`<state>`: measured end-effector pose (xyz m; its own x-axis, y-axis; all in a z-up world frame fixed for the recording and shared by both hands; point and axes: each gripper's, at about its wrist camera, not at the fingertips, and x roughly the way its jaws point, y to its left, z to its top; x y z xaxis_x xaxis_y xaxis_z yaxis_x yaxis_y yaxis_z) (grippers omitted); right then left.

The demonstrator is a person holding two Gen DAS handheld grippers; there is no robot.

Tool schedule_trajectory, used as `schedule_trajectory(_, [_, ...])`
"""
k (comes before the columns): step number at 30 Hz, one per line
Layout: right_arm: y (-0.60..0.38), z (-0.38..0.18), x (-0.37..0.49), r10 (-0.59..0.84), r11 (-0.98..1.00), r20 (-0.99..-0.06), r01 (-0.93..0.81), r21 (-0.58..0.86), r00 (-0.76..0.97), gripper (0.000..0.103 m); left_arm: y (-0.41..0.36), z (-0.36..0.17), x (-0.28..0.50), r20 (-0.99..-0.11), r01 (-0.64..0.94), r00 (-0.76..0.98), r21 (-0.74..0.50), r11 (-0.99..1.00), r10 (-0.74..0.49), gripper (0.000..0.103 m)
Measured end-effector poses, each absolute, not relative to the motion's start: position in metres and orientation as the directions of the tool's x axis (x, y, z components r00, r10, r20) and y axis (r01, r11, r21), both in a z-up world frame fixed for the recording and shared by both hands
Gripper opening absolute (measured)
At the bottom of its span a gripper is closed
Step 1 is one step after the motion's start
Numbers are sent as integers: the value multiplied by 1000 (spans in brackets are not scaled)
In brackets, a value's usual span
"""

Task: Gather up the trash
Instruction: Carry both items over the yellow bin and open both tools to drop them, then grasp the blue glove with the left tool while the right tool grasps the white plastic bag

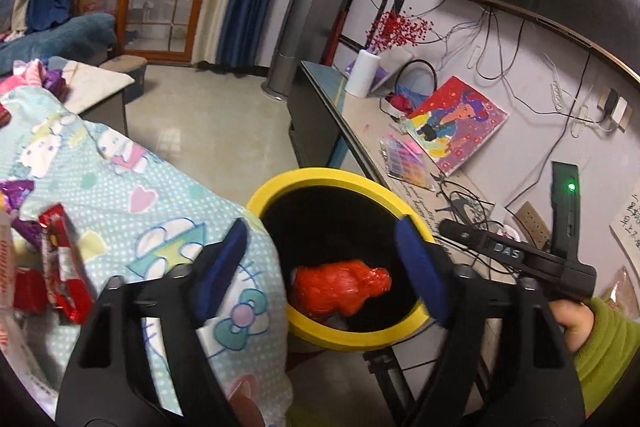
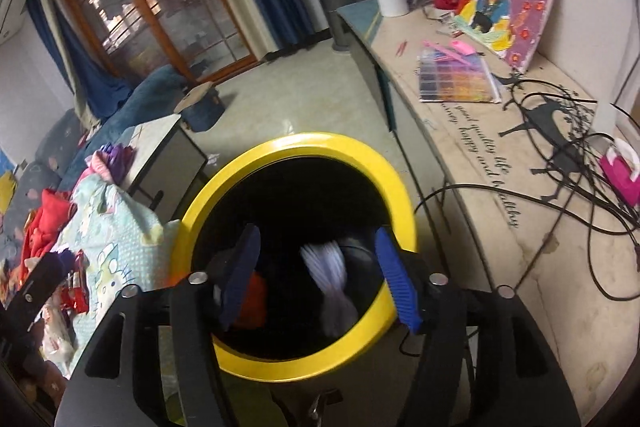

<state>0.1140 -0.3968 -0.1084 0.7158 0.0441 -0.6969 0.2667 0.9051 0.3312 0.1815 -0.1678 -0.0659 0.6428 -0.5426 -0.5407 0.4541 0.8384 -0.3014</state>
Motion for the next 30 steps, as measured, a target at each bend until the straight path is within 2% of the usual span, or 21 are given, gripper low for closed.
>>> schedule_trajectory(1, [-398,-107,112,37,903,-691,272,331,721,61,-165,-63,180,-532,455,647,-306,836,-547,90])
schedule_trajectory(2, [-399,-104,109,30,904,-685,273,330,728,63,-164,-61,178,-525,457,649,-309,834,-550,92])
schedule_trajectory(6, [-396,-89,99,12,910,-650,262,323,759,70,-158,-50,169,-501,456,683,-276,846,-532,92])
schedule_trajectory(12, [-364,-55,91,44,944,-596,163,288,802,73,-133,-38,159,-482,401,741,-239,884,-467,92])
schedule_trajectory(14, [-351,-45,89,60,951,-578,130,281,814,79,-119,-34,155,-474,377,764,-224,899,-438,92])
schedule_trajectory(21, [-293,-19,90,171,958,-535,-12,287,827,80,-66,-25,139,-450,270,831,-187,944,-327,92])
schedule_trajectory(30, [-201,-16,98,305,950,-549,-206,237,778,81,4,-24,119,-450,125,871,-188,974,-199,92])
